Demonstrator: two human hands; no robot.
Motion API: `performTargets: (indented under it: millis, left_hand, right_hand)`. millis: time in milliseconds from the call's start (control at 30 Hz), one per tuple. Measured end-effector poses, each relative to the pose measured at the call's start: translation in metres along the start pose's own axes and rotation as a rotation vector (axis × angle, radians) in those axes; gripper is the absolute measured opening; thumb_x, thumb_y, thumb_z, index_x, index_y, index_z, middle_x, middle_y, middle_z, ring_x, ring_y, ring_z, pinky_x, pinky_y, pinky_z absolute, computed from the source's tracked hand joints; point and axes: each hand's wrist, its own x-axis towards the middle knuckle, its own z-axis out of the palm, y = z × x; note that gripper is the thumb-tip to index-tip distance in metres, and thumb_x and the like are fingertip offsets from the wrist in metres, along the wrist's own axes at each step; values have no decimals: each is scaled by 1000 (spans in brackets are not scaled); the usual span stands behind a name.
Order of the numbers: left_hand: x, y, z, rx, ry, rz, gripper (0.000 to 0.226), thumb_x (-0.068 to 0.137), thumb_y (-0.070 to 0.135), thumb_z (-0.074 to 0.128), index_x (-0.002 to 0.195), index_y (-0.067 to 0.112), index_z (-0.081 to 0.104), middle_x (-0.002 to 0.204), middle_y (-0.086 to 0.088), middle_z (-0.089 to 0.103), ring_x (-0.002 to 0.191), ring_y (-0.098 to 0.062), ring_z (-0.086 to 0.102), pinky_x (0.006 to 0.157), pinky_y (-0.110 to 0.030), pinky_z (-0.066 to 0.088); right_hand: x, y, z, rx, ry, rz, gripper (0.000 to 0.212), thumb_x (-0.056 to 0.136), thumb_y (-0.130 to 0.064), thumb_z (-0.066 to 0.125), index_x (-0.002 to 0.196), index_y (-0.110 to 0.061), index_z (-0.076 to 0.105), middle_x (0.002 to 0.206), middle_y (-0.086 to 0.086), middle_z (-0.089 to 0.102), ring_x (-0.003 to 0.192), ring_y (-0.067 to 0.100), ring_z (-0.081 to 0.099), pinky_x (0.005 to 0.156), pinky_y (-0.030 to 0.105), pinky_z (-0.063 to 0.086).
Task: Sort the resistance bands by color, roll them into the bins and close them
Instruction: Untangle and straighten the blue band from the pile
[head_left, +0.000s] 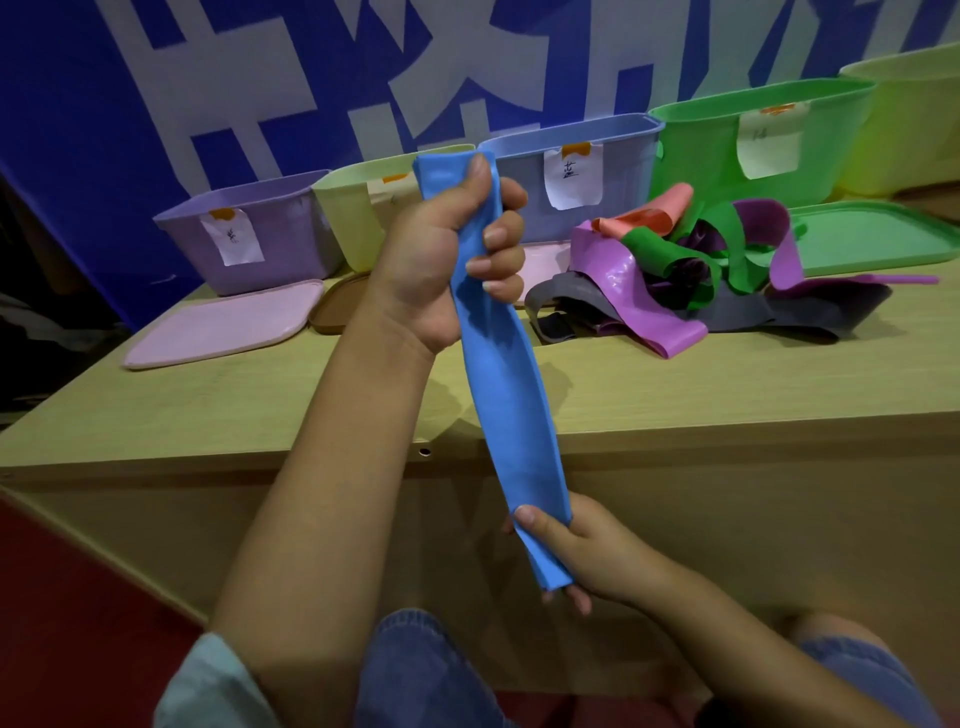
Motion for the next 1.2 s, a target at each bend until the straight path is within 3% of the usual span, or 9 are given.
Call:
performTargets:
  millis: [200, 333, 467, 700, 867, 967, 1033, 1133, 1200]
  left_hand:
    - [-6, -3, -2, -22, 10, 4, 36, 102, 37, 34, 78, 14, 49, 45, 8, 36, 35, -2, 29, 35, -16, 26]
    - [-10, -4, -2, -16, -46, -3, 36, 102, 36, 33, 78, 13, 48, 45, 8, 35, 34, -2, 29, 35, -16, 25]
    - [-18, -1, -6, 17, -20, 16, 36, 101, 36, 34, 76, 14, 47, 44, 8, 31, 34, -3, 25, 35, -16, 22]
    - [-25, -10, -2, 46, -124, 45, 31, 95, 37, 40, 75, 14, 47, 44, 8, 29, 33, -3, 24, 35, -16, 19]
    - [-22, -16, -5, -4, -217, -20, 41, 86, 50, 42, 86, 11, 54, 50, 2, 37, 38, -6, 36, 39, -17, 34]
    - [-19, -17, -15, -85, -262, -96, 59, 73, 71, 41, 85, 16, 58, 49, 2, 44, 38, -6, 41, 42, -18, 40]
    - [-17, -18, -22, -78, -237, -109, 64, 71, 76, 36, 78, 16, 57, 50, 1, 46, 39, -7, 43, 43, -19, 41]
    - [-14, -22, -28, -71, -132, -80, 65, 67, 72, 55, 91, 12, 64, 63, -6, 60, 51, -16, 59, 52, -26, 51]
    - [-10, -25, -32, -95, -104, 0, 63, 57, 58, 80, 100, 13, 72, 93, -16, 71, 80, -30, 70, 72, -41, 59]
  right_hand:
    - [-5, -6, 3, -96, 77, -10, 17, 96, -31, 46, 91, -17, 54, 52, -9, 55, 36, 3, 50, 39, 20, 41]
    - [-13, -15, -10, -363, -42, -110, 14, 93, -39, 52, 100, -29, 60, 88, -22, 67, 85, -8, 62, 73, 16, 49]
    - [-26, -33, -24, -534, -53, -288, 47, 83, -51, 63, 126, -36, 52, 122, -18, 56, 113, -7, 51, 96, 18, 43]
    - [-22, -117, -44, -87, 498, -609, 28, 82, -42, 68, 106, -29, 61, 104, -9, 68, 99, 0, 64, 81, 17, 51]
    - [14, -181, -63, -195, 311, -489, 41, 79, -51, 60, 109, -24, 64, 99, -11, 68, 98, 5, 64, 91, 31, 52]
    - [33, -192, -72, -114, 136, -279, 31, 74, -37, 67, 96, -16, 67, 90, 0, 67, 93, 17, 64, 97, 46, 49]
    - [42, -190, -75, -69, 60, -208, 15, 76, -29, 68, 85, -16, 68, 82, 2, 67, 86, 19, 65, 97, 45, 49]
    - [52, -188, -70, -35, 134, -279, 5, 87, -12, 64, 85, -9, 67, 60, -1, 61, 54, 12, 56, 67, 35, 51]
    - [58, -189, -66, -9, 168, -296, 7, 89, -10, 61, 89, -4, 65, 50, -2, 50, 40, 11, 40, 45, 24, 38]
